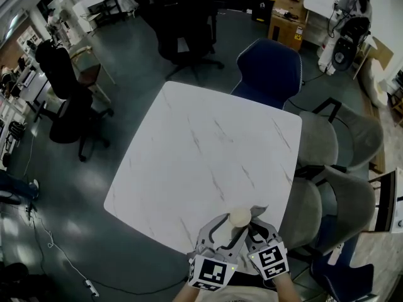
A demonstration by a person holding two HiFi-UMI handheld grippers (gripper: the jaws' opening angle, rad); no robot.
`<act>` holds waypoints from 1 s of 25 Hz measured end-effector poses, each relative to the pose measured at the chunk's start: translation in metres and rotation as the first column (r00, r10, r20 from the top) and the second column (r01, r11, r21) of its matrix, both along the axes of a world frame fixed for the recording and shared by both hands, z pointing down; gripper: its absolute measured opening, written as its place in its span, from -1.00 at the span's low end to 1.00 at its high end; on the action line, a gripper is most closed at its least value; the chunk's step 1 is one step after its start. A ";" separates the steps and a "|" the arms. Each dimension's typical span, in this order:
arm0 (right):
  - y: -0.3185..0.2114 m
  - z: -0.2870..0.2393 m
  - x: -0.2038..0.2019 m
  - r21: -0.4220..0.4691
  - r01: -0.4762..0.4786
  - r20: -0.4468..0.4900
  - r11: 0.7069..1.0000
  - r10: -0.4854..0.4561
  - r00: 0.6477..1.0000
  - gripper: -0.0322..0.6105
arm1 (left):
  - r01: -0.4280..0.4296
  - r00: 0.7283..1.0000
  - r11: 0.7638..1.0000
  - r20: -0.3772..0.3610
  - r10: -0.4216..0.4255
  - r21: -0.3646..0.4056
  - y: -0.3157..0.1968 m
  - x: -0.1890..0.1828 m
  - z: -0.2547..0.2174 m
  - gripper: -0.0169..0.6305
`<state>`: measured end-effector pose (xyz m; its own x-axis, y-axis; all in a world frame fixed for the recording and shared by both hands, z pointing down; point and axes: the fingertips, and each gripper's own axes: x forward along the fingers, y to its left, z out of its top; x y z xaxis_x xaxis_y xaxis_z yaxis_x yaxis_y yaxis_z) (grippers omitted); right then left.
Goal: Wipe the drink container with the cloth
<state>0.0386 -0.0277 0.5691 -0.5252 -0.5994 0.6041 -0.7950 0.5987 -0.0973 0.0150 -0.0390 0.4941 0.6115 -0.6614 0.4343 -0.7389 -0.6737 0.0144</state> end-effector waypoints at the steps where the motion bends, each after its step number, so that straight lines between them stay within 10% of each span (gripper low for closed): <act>1: 0.000 0.003 0.000 -0.004 -0.002 0.000 1.000 0.002 1.000 -0.72 | -0.001 1.000 1.000 0.002 0.001 0.000 0.000 0.000 0.000 -0.26; 25: 0.000 0.052 -0.001 -0.088 -0.020 -0.014 0.996 0.019 1.000 -0.72 | 0.002 0.999 1.000 0.044 -0.003 0.015 0.001 0.001 0.001 -0.26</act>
<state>0.0379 -0.0273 0.6213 -0.5055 -0.5533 0.6620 -0.8081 0.5725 -0.1386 0.0164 -0.0376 0.4950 0.5903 -0.6695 0.4509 -0.7401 -0.6718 -0.0286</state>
